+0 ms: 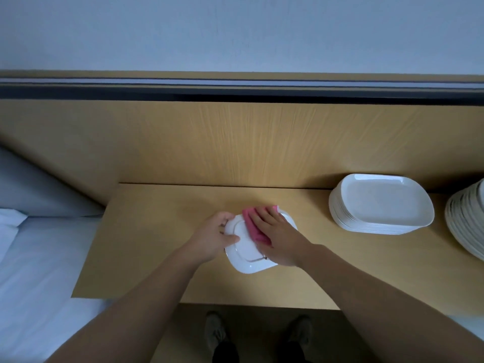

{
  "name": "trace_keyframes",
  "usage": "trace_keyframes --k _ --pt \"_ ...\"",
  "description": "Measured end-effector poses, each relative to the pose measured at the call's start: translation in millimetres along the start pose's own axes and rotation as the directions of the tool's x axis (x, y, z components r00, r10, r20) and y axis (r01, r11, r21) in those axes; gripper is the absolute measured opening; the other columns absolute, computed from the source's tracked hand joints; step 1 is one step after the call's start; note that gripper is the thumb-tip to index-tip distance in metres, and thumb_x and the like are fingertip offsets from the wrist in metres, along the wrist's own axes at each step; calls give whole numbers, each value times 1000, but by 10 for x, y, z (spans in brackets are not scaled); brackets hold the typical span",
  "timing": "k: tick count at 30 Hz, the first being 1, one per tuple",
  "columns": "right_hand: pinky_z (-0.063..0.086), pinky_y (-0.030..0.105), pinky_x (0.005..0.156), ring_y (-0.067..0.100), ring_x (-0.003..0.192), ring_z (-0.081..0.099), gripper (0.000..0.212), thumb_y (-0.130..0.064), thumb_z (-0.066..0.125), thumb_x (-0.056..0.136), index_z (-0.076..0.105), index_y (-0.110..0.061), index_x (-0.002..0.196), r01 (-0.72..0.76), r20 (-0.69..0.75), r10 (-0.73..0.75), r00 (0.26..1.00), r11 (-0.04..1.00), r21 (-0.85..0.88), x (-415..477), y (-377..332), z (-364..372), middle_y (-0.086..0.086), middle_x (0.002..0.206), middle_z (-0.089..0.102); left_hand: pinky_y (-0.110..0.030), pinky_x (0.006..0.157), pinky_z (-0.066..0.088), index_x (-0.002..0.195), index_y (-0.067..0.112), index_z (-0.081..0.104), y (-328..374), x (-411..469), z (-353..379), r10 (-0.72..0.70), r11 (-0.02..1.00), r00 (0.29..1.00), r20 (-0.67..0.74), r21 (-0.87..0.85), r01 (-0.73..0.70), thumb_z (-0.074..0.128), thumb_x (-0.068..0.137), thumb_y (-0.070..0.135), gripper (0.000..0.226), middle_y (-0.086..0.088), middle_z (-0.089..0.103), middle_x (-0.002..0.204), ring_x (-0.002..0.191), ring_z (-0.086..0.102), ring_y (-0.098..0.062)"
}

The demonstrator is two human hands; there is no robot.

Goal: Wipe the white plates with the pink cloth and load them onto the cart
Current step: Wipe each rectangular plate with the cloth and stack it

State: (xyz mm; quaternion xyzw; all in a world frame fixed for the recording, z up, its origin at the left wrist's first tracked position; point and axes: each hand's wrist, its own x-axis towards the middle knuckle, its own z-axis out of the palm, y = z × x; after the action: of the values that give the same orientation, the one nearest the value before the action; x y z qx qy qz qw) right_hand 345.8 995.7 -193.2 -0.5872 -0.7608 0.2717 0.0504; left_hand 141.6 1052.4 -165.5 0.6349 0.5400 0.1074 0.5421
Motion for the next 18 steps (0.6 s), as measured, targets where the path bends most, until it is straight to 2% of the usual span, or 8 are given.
trace_keyframes --k 2,4,6,9,12,14,18 --pt "5 47 120 34 138 28 65 -38 31 91 26 -15 152 79 -45 -80 996 996 -30 89 -30 50 4 149 36 -29 81 54 121 18 53 -18 24 0 -18 999 1000 -18 43 19 74 80 12 47 2 57 118 105 57 -13" --pt "5 49 120 33 133 35 59 -30 33 91 35 -13 148 108 -59 -111 992 993 -50 170 -108 80 3 144 42 -39 90 52 118 18 54 -28 28 16 -23 997 999 -30 66 25 72 79 11 43 3 60 115 108 57 -15" --pt "6 50 119 33 133 35 61 -30 31 89 36 -14 148 116 -46 -120 992 990 -78 221 -138 97 3 144 43 -38 92 49 116 16 56 -49 29 42 -13 995 999 -50 98 18 70 80 9 39 3 62 112 107 59 -16" --pt "14 50 118 31 133 36 63 -32 25 88 35 -17 149 120 12 -120 993 988 -93 243 -55 101 2 144 44 -31 88 48 117 15 58 -101 9 109 -51 987 992 -114 144 67 68 81 11 37 3 62 111 105 59 -16" --pt "14 43 119 26 136 33 63 -29 22 89 29 -21 151 32 29 -29 999 992 -122 212 153 65 -1 148 40 -31 87 49 122 13 57 -135 -10 160 -105 981 980 -172 145 130 68 80 10 43 1 61 114 103 59 -17" --pt "16 36 118 25 138 30 57 -20 32 95 26 -22 152 -37 8 38 999 991 -125 116 298 46 -2 151 35 -33 87 50 122 14 57 -139 -19 153 -121 981 976 -181 126 145 67 80 9 43 1 61 112 102 59 -18" --pt "32 30 107 23 140 30 55 -13 43 98 29 -21 151 -184 -66 186 980 983 26 -67 379 40 -2 154 30 -33 86 50 123 16 56 -116 -22 137 -134 982 975 -176 109 155 65 82 7 43 1 61 113 100 59 -18"
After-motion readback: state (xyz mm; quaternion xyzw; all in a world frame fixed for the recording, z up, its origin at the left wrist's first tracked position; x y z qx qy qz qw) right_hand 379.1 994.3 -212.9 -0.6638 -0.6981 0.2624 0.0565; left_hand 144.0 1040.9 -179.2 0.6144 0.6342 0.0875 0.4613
